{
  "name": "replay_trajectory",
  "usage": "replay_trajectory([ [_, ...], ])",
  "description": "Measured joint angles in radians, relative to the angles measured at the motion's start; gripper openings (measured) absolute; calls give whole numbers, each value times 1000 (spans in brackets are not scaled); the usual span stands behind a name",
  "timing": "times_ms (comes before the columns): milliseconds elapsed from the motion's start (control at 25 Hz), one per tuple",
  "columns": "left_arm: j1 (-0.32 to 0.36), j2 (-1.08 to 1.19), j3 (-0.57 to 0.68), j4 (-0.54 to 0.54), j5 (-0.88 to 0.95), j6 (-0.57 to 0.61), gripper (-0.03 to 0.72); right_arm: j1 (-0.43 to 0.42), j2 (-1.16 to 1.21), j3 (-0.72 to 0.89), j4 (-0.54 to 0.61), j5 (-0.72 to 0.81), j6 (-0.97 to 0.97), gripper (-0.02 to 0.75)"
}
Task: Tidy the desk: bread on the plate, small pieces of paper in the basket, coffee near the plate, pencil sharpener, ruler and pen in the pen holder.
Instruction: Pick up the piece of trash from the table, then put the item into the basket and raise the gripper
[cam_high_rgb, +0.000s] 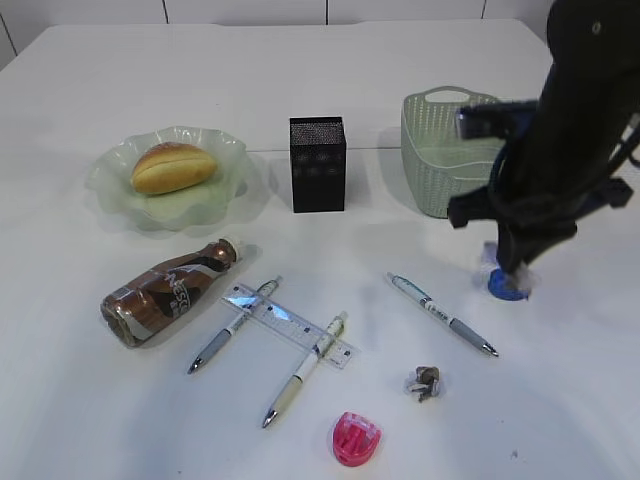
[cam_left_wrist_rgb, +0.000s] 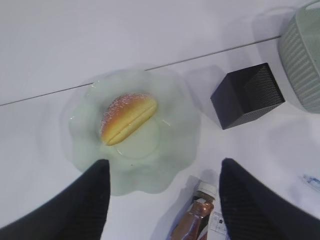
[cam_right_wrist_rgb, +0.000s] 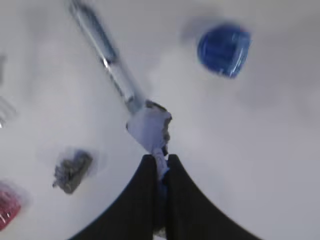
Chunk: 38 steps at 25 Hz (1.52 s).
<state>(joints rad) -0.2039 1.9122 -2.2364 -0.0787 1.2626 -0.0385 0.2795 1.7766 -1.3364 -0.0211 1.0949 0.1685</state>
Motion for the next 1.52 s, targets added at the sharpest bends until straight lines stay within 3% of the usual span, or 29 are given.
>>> replay_trajectory([
  [320,0,0,0,-27,0,0,459,0,49,-355,-148,4,9,29],
  [400,0,0,0,-27,0,0,458,0,49,-355,-148,4,9,29],
  [640,0,0,0,-27,0,0,457,-3,187,-594,-249,-52,51,29],
  [800,0,0,0,-27,0,0,457,-30,281,-691,-254,-72,56,29],
  [1160,0,0,0,-27,0,0,454,-142,441,-798,-228,-110,66,29],
  [1520,0,0,0,-27,0,0,445,-153,548,-817,-208,-182,64,31],
])
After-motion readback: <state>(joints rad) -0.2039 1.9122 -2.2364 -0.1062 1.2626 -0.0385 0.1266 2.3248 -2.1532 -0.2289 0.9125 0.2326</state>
